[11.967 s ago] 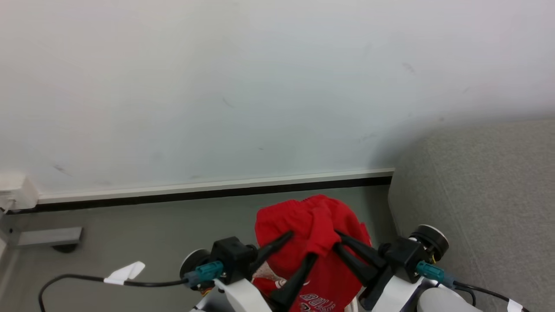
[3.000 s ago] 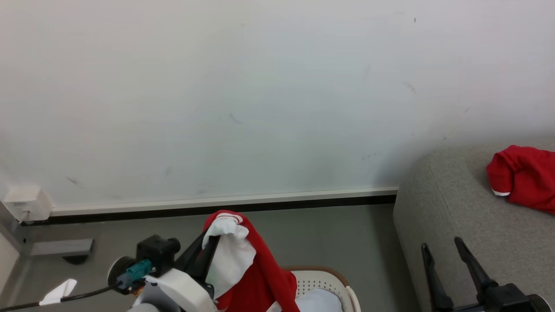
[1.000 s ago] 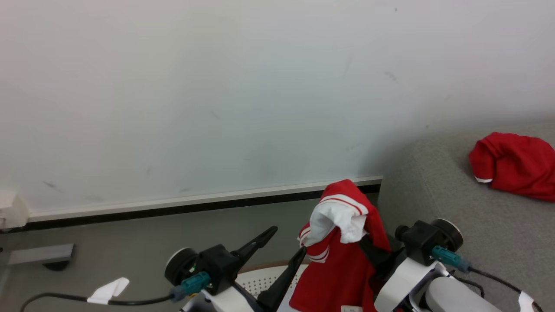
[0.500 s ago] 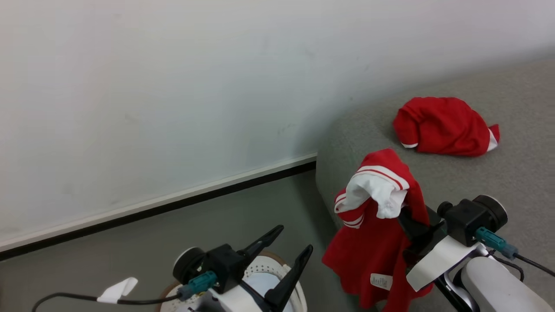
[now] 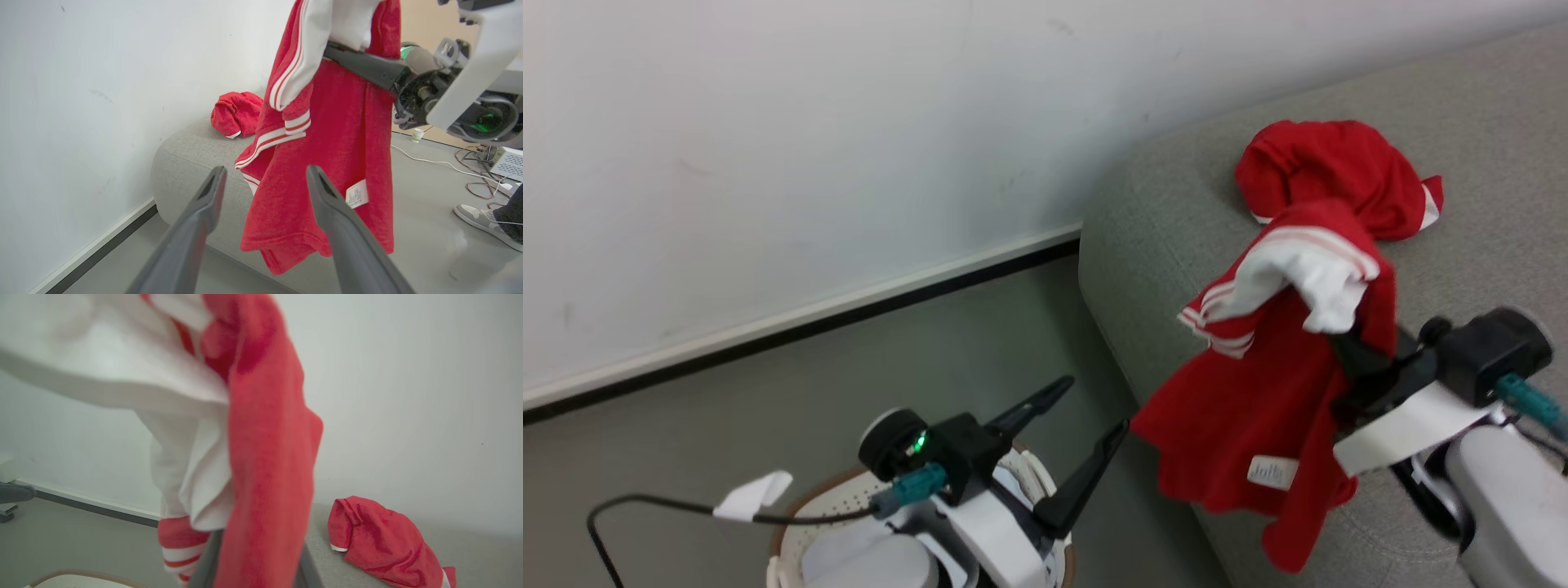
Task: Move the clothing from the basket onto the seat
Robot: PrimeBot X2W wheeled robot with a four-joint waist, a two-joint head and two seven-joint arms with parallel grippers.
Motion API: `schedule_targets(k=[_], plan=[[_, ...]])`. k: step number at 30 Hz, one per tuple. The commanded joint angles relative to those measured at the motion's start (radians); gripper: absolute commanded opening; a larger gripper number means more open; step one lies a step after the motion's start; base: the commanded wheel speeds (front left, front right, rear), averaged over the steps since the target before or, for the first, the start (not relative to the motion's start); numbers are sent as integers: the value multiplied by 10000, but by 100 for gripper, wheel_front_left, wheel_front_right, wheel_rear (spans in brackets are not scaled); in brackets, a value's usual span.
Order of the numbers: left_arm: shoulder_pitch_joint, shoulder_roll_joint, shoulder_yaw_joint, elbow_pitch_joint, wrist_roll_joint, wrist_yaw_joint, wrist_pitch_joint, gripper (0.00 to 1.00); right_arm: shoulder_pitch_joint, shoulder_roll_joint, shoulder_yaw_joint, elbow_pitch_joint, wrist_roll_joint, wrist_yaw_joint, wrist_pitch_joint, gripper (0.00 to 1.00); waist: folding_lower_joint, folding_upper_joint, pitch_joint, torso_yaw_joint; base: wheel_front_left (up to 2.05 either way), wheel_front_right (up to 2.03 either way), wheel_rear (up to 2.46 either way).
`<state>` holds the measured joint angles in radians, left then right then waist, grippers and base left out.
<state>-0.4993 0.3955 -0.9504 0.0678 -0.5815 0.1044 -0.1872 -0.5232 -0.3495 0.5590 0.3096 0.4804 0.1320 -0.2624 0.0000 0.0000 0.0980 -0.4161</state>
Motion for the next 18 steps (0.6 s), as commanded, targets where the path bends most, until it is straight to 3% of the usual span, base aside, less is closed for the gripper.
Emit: schedule_targets(k=[1,10,18], plan=[[-334,118,60,-40,124,-41,88,100,-426,-81,-355,-106,-193,-26,-35,0,0,0,697,238,0,0,0],[-2169,476,321,-375,615,-410,715,100,-3150,-433,-3145,-277,-1532,-26,28,0,0,0,3413,1059,0,0,0],[-3227,753,698,-767,846,-475,919,100,-6795,-2086,-5790,734,-2386,-26,996,0,0,0,5083,1641,0,0,0]])
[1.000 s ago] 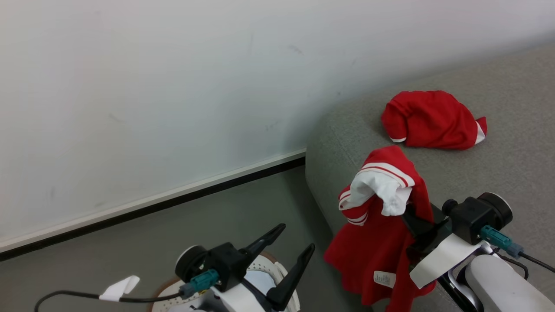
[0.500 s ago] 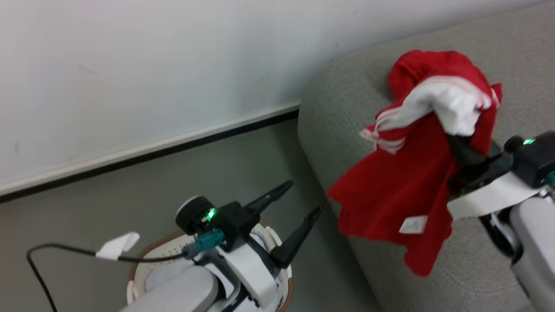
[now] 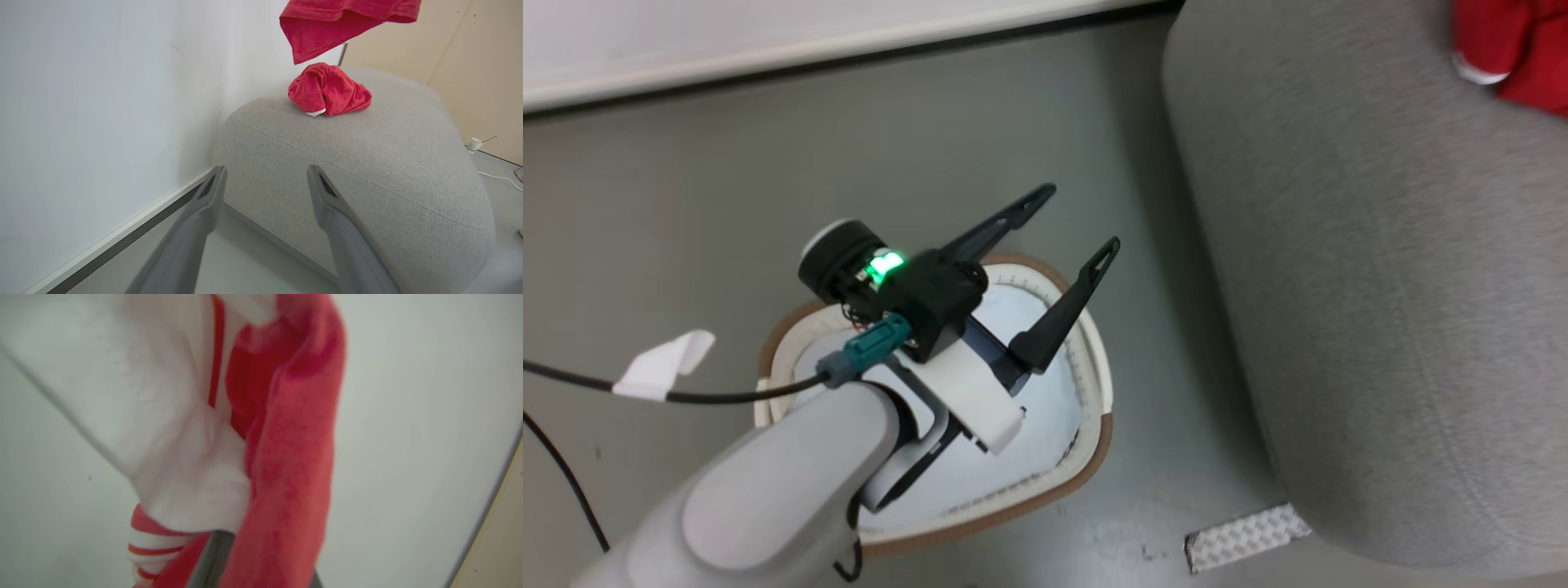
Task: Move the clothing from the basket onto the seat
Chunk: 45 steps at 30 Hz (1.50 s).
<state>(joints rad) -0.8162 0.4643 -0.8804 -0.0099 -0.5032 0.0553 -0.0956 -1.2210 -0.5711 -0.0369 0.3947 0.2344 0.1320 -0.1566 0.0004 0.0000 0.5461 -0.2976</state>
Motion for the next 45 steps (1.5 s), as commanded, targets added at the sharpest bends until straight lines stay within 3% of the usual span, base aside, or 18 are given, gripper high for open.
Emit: schedule_targets(k=[1,5,9,15,20,21,22,23,24,30,36,40,45], plan=[[-130,71,48,-45,64,37,-7,100,-163,-124,-88,80,-54,-26,26,0,-4,0,745,517,0,0,0],[-369,140,172,-279,120,69,23,100,-1046,-1071,-879,1021,-706,-26,574,0,-4,0,1322,700,0,0,0],[-535,152,167,-404,195,64,62,100,-851,-1494,-1349,2276,-1386,-26,819,0,-4,0,1754,861,0,0,0],[-490,-9,185,-430,69,256,77,100,108,-634,-2734,4444,-2046,-26,262,0,-4,0,2086,1103,0,0,0],[-6,154,241,-389,-103,491,-21,100,580,361,-3278,5631,-2599,-26,-415,0,-4,0,1968,1063,0,0,0],[94,195,247,-388,-121,528,-49,100,623,497,-3332,5802,-2743,-26,-470,7,-4,0,1896,1028,0,0,0],[182,220,251,-388,-168,564,-62,100,670,644,-3348,5949,-2883,-26,-505,30,-4,0,1814,997,0,0,0],[283,264,254,-373,-196,581,-77,100,735,811,-3341,6062,-3012,-26,-576,71,-4,0,1721,959,0,0,0],[381,296,270,-354,-267,622,-113,100,801,939,-3332,6166,-3108,-26,-608,100,-4,0,1621,924,0,0,0],[768,149,332,-115,-547,760,-391,100,1227,1538,-3187,6380,-3675,-26,-839,100,-4,0,796,801,0,0,0],[1285,69,450,560,-815,832,-877,100,2119,2105,-2420,6103,-3174,-26,-1016,100,-4,0,-362,741,0,0,0],[1904,51,644,1022,-1150,994,-1268,100,3115,2453,-1820,5220,-2824,-26,-1075,100,-4,0,-1290,790,0,0,0],[2941,-31,988,1602,-1417,1226,-1590,100,4926,2954,-1176,3229,-2289,-26,-1085,100,-4,0,-2489,1034,0,0,0]])
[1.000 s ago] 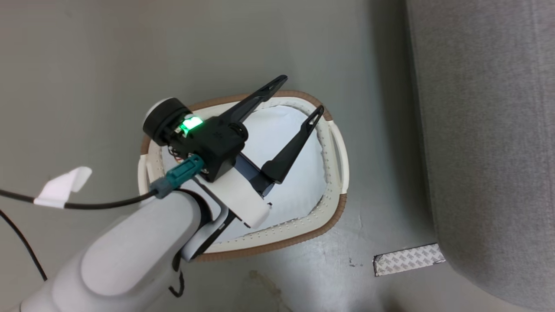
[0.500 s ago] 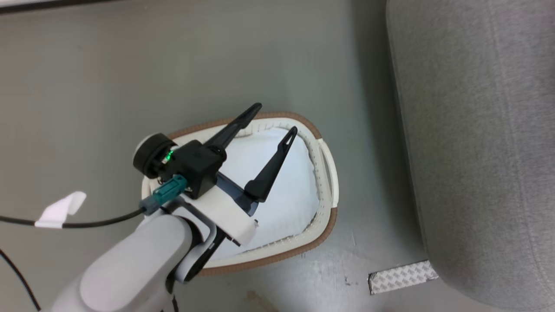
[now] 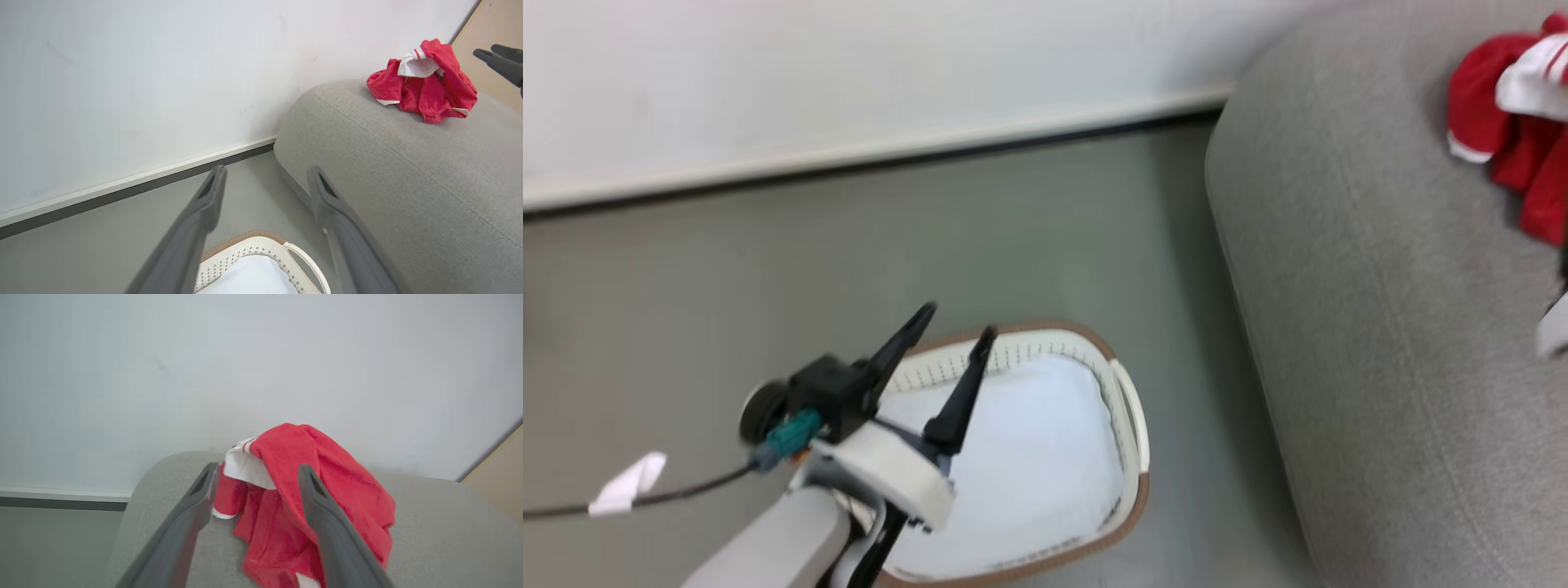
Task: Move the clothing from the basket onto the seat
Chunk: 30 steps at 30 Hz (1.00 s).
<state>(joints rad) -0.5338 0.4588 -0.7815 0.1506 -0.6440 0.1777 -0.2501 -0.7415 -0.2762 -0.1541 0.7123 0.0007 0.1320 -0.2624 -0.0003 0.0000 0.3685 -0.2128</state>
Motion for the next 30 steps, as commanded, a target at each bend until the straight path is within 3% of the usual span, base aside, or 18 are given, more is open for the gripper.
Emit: schedule_targets(k=[1,8,15,24,30], plan=[[341,17,92,108,-30,74,-77,100,480,131,12,-381,175,-26,-29,100,3,0,-936,254,0,0,0],[1975,-249,1154,467,207,409,-141,100,3228,1086,698,-2474,327,-26,-18,100,3,0,-2272,860,0,0,0],[3821,-833,2643,649,1093,276,-140,100,5570,1897,907,-3559,563,-26,-18,100,3,0,-3449,1484,0,0,0],[5598,-1660,4559,867,2441,-481,-142,100,7327,2244,1245,-4149,829,-26,-18,100,3,0,-4061,1731,0,0,0],[6003,-2067,5345,1076,3059,-877,-143,100,7563,2246,1503,-3975,1174,-26,-19,100,3,0,-4249,1739,0,0,0]])
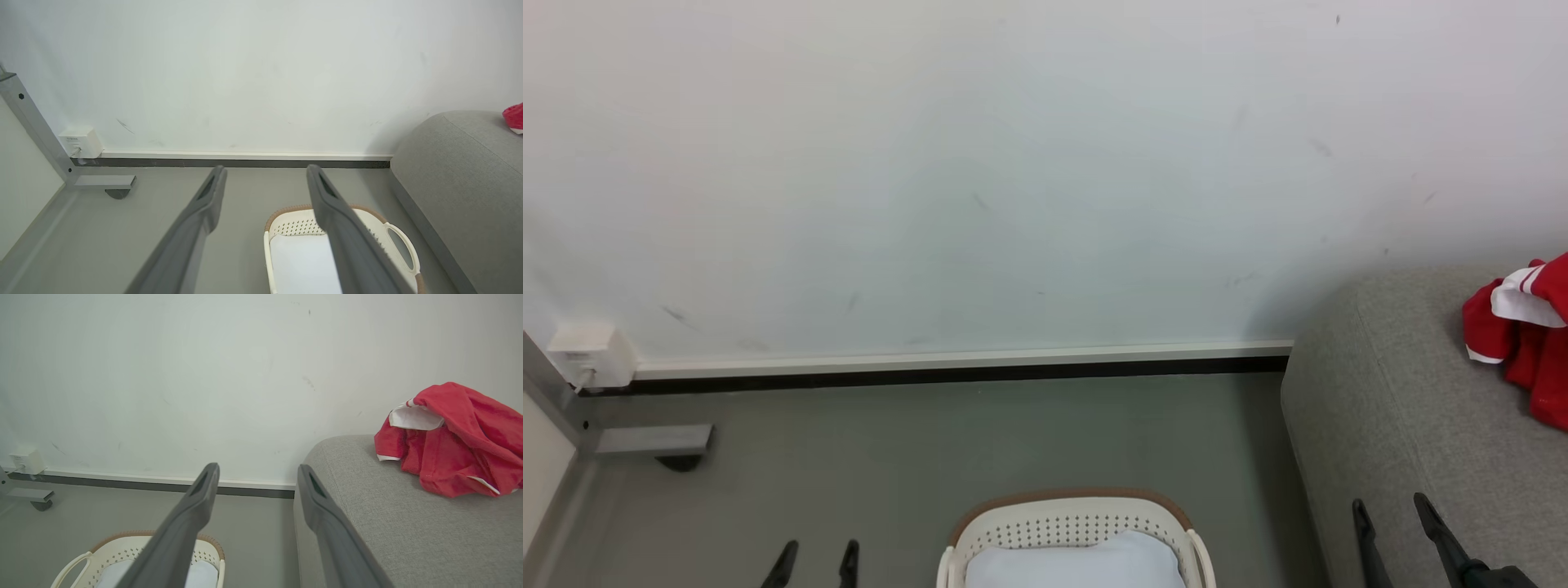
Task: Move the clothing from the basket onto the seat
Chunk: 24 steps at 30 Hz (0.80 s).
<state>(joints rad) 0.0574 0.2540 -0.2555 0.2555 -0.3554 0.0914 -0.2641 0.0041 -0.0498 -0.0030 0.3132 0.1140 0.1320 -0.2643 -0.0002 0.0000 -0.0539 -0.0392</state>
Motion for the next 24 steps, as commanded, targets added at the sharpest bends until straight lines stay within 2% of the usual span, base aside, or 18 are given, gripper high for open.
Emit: schedule_targets(k=[1,14,24], plan=[[145,-123,202,67,243,-106,-3,100,146,-17,20,54,81,-26,1,100,2,0,-57,9,0,0,0],[397,-1033,1515,221,1343,-967,-3,100,231,-13,223,495,324,-26,0,100,2,0,-192,167,0,0,0],[397,-1439,2161,126,1907,-1352,-4,100,150,-14,327,570,305,-26,0,100,2,0,-180,151,0,0,0]])
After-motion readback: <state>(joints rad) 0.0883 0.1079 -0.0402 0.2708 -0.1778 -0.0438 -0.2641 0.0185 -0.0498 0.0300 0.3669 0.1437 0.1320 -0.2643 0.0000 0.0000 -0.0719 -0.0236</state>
